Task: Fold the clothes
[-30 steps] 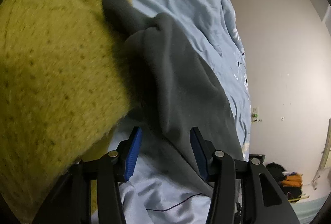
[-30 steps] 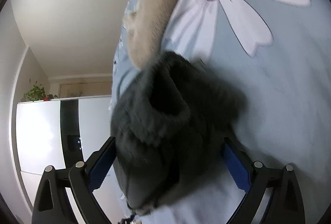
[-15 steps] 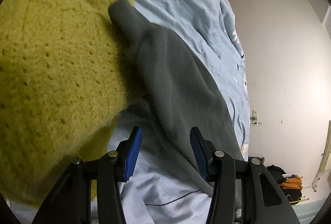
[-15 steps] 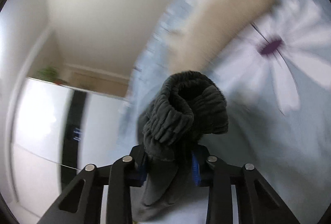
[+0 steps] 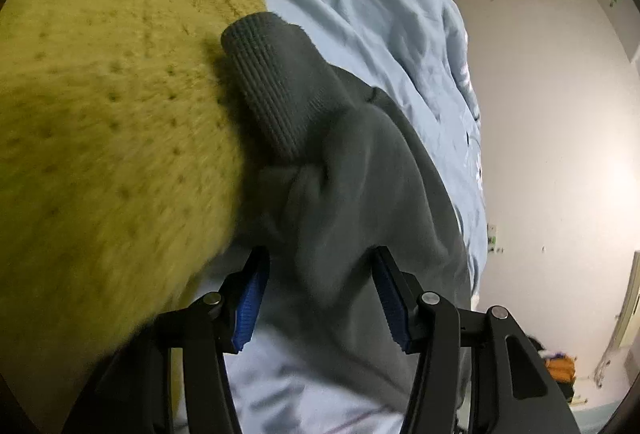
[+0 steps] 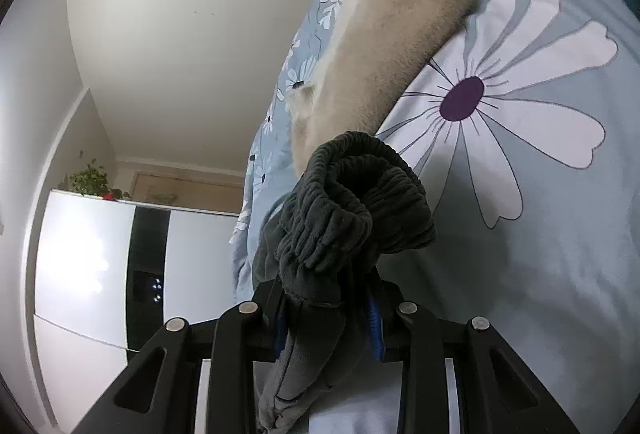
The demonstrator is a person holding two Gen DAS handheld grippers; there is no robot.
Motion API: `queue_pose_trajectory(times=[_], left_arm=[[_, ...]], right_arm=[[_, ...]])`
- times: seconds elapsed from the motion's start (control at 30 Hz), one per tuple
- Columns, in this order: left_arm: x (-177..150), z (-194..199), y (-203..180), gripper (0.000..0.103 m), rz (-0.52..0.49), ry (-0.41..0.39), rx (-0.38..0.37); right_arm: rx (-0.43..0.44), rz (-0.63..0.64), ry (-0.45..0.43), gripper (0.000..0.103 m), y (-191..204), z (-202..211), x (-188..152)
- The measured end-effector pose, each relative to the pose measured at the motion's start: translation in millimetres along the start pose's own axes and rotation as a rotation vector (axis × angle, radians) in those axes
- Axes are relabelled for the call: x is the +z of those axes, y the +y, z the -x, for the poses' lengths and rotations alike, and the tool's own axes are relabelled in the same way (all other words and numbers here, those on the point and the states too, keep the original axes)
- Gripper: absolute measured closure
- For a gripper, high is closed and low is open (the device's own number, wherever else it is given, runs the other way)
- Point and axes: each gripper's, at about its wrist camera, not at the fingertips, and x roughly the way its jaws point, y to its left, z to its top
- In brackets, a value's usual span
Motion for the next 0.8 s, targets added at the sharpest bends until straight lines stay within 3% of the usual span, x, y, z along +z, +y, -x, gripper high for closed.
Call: queue_pose_trajectory(times=[0.03, 0.1, 0.23, 0.3, 0.37, 0.43, 0.5, 0.57, 0.67, 0.8], left_arm=[[1.8, -3.6, 0.1, 0.056, 0.007, -0.008, -0.004], [3.9, -3.1, -4.0, 0.076, -0.006, -0.032, 0.010], [9.2, 7.3, -27.8, 0.094, -0.069, -0.107, 0.066], [13.6, 18.3, -52.4, 0.096, -0.135, -0.161, 0.092], [14.1, 46.9, -87.8, 0.096, -0.233, -0.241, 0.044], [18.2, 72.1, -103.7, 0.096, -0.302, -0.294, -0.010], [18.0, 88.6, -114.5, 0.096, -0.351, -0.325, -0.019], [19.1, 86.8, -101.4, 0.095, -0.355, -0.311, 0.034], [26.2, 56.4, -61.0, 0.095, -0.258, -0.222, 0.172], [22.5, 46.8, -26.1, 0.095, -0.162, -0.189, 0.167]], right_arm=[[-0.007, 0.015, 0.001, 0.070, 4.1, -0.3, 0.5], [-0.023, 0.046, 0.004, 0.070, 11.9, -3.3, 2.1], [-0.039, 0.073, 0.017, 0.070, 15.0, 0.2, 0.6], [-0.039, 0.081, 0.026, 0.070, 17.2, 1.8, -3.4], [-0.028, 0.110, 0.033, 0.070, 25.0, 3.3, -6.1], [-0.003, 0.164, 0.034, 0.070, 35.7, 8.1, -9.4], [0.019, 0.208, 0.036, 0.070, 42.7, 10.2, -14.0], [0.011, 0.214, 0.049, 0.069, 37.9, 9.0, -18.8], [-0.040, 0.162, 0.109, 0.069, 16.8, -5.8, -23.5], [-0.077, 0.143, 0.156, 0.063, 5.4, -9.4, -24.6]])
